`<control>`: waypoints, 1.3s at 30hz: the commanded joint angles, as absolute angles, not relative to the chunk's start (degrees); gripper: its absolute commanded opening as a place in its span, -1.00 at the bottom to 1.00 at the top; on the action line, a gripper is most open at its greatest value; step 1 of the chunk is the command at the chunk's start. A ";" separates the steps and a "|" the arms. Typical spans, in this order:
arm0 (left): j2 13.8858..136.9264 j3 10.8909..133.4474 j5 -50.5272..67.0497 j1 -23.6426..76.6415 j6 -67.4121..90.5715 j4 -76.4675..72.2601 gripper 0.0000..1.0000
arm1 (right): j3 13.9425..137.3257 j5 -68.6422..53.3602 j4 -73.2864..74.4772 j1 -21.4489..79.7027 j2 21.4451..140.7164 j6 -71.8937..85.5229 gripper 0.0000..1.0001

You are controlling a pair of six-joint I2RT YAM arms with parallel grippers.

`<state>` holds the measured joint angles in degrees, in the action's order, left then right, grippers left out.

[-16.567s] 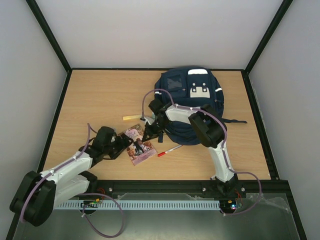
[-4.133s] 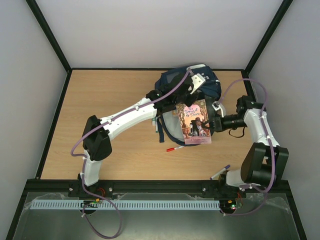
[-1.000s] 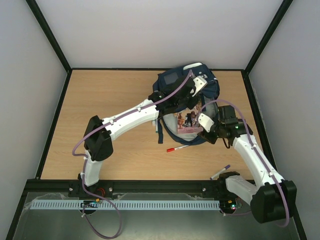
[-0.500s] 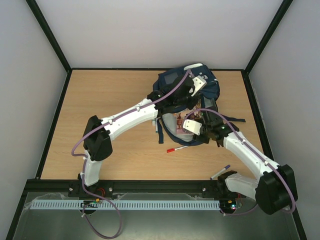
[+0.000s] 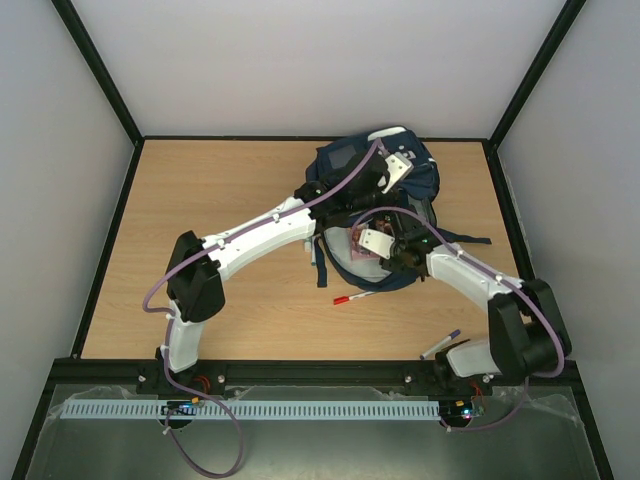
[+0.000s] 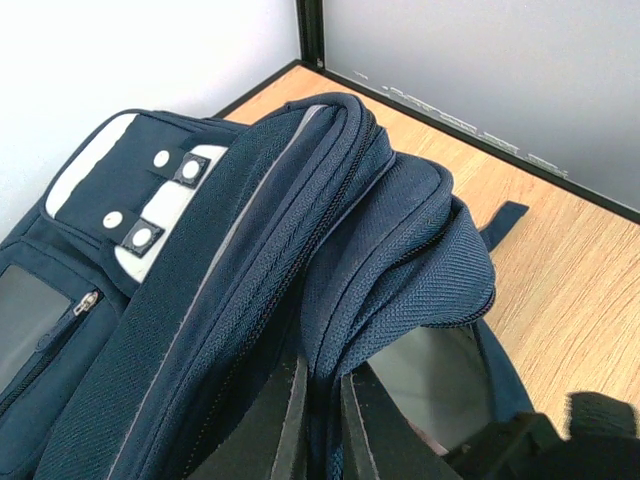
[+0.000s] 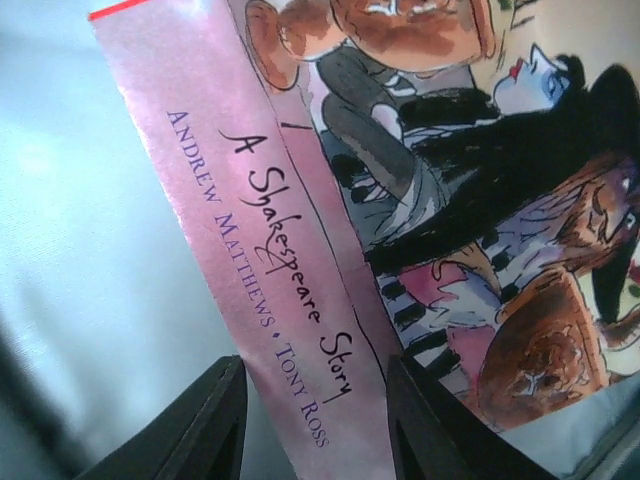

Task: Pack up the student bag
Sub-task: Place the book in the student bag.

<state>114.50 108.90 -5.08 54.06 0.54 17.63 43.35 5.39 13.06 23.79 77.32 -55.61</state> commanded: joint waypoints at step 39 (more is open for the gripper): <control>106.83 106.41 -1.55 52.74 3.60 14.36 -0.75 | 41.94 -4.07 22.64 24.17 57.76 -32.18 -0.10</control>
